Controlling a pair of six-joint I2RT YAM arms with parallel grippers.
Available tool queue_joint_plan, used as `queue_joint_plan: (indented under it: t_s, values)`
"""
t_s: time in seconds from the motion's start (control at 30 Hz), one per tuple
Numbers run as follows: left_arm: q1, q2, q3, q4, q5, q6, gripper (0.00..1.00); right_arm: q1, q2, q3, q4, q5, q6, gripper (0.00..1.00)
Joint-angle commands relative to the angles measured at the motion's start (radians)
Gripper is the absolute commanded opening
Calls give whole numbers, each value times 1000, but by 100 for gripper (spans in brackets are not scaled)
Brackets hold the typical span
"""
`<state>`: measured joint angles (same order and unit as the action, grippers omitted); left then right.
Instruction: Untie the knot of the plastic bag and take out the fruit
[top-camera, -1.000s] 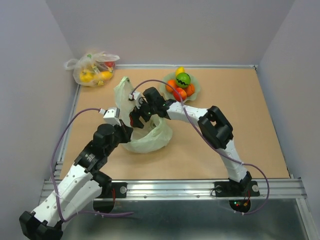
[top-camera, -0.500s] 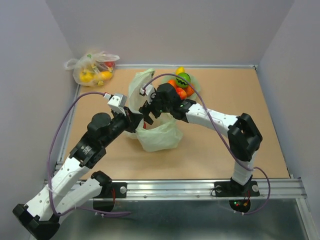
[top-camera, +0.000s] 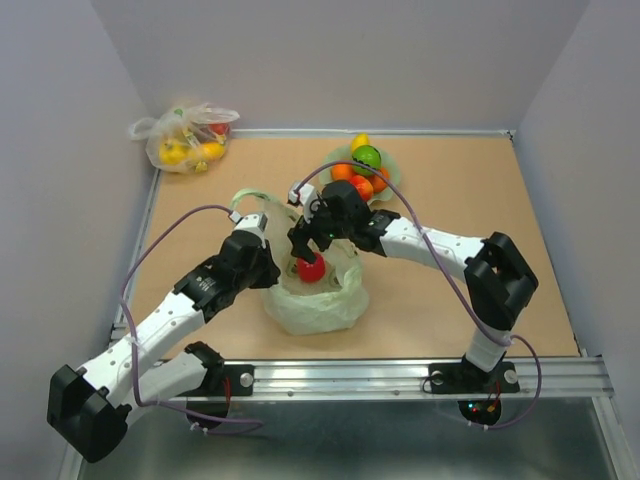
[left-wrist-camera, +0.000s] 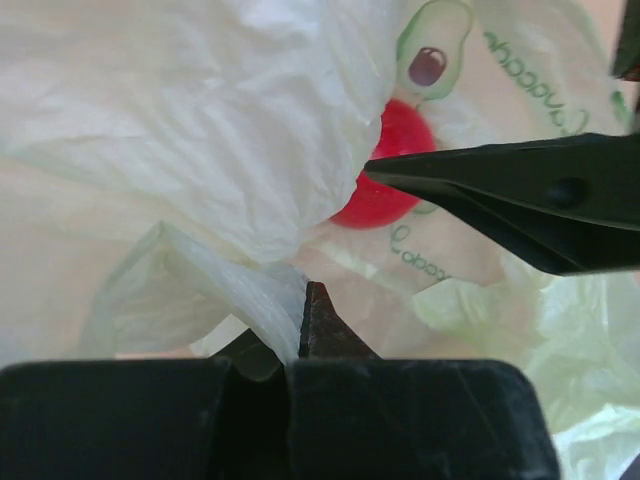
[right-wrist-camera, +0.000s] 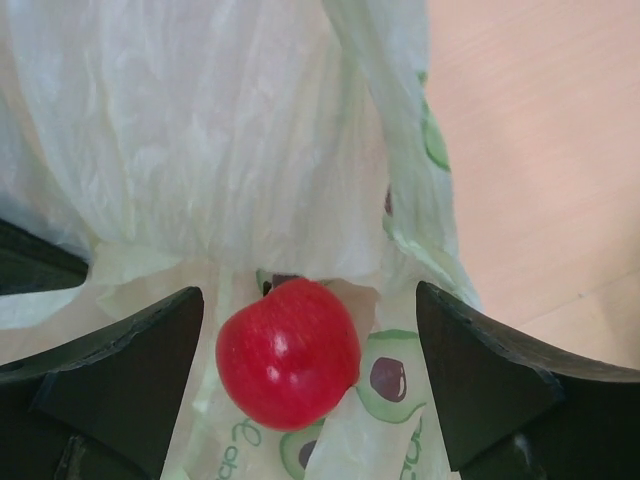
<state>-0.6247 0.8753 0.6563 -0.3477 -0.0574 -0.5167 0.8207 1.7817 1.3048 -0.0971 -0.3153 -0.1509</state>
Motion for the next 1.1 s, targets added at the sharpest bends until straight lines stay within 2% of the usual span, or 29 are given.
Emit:
queue_joint_plan:
  t_s: [0.0,0.2,0.37,0.5,0.77,0.87,0.97,1.0,1.07]
  values:
    - [-1,-2,-15,-79,-59,-69,0,26,7,-45,31,-39,33,91]
    - [-1,-30,-6,-132,-156,-131,0,54,51,-39,31,-39,25,90]
    - [-1,-45,-12,-99,-121,-105,0,58,82,-45,31,-7,19,91]
    - [-3,-52,-17,-80,-102,-92,0,60,67,-70,31,2,10,100]
    - [-1,-50,-20,-71,-113,-91,0,70,54,-136,7,27,-15,99]
    - [-1,-52,-20,-70,-116,-91,0,69,64,-134,7,27,-9,92]
    - [-1,-55,-17,-73,-128,-92,0,72,58,-115,7,22,-1,78]
    - [-1,-55,-17,-73,-139,-94,0,71,44,-105,7,16,2,69]
    - [-1,-56,-14,-70,-150,-94,0,72,27,-98,7,10,5,58]
